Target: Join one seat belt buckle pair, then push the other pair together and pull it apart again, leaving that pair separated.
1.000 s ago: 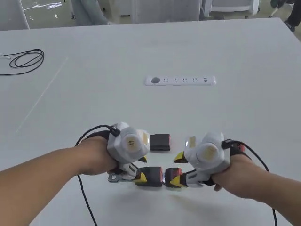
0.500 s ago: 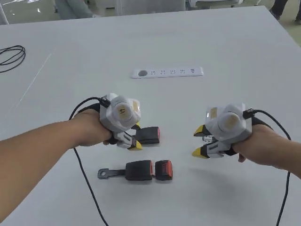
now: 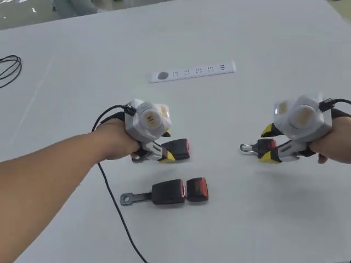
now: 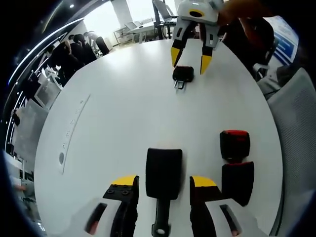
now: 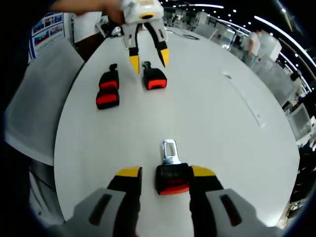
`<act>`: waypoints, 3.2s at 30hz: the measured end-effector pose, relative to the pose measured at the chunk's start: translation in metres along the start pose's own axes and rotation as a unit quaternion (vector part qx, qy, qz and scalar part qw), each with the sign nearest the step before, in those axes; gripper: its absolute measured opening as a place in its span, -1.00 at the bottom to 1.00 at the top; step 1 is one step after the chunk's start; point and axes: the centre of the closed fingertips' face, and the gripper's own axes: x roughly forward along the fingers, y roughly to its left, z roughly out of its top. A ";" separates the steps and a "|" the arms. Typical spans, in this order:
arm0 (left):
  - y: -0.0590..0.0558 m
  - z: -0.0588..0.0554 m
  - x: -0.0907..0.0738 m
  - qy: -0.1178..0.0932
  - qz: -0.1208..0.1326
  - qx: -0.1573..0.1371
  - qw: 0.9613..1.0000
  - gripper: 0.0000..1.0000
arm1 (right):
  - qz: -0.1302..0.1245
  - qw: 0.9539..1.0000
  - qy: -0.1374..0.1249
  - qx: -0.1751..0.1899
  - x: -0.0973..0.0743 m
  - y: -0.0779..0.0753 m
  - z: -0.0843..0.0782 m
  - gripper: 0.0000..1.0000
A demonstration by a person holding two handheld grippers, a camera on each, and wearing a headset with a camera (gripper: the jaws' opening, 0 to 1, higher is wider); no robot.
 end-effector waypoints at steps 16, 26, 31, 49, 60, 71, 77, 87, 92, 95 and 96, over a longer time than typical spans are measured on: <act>0.002 -0.015 0.019 0.029 -0.023 0.020 0.999 -0.26 | 0.011 0.999 0.026 0.020 0.011 -0.009 -0.024 -0.30; -0.001 -0.014 0.022 0.027 -0.039 0.040 0.998 -0.34 | 0.026 0.999 0.026 0.010 0.012 -0.006 -0.017 -0.33; -0.002 -0.013 0.023 0.035 -0.045 0.044 0.997 -0.36 | 0.039 0.999 0.030 0.008 0.012 -0.007 -0.016 -0.34; -0.008 -0.010 0.018 0.044 -0.057 0.047 0.996 -0.36 | 0.050 0.998 -0.001 -0.031 0.046 0.008 0.045 -0.37; -0.009 -0.009 0.018 0.055 -0.059 0.052 0.995 -0.36 | 0.055 0.997 -0.017 -0.051 0.070 0.011 0.085 -0.37; -0.006 -0.011 0.020 0.058 -0.058 0.048 0.995 -0.36 | 0.051 0.996 -0.027 -0.066 0.072 0.013 0.093 -0.37; -0.004 -0.012 0.021 0.059 -0.062 0.045 0.995 -0.36 | 0.047 0.996 -0.032 -0.068 0.074 0.010 0.092 -0.37; -0.002 -0.015 0.024 0.053 -0.064 0.036 0.996 -0.35 | 0.047 0.996 -0.048 -0.051 0.077 0.009 0.090 -0.37; -0.002 -0.015 0.025 0.045 -0.064 0.032 0.996 -0.35 | 0.043 0.997 -0.061 -0.036 0.077 0.009 0.089 -0.37; -0.002 -0.015 0.025 0.046 -0.066 0.033 0.996 -0.35 | 0.044 0.996 -0.060 -0.042 0.078 0.009 0.090 -0.37; -0.002 -0.015 0.025 0.048 -0.066 0.033 0.996 -0.35 | 0.045 0.996 -0.060 -0.042 0.078 0.009 0.090 -0.37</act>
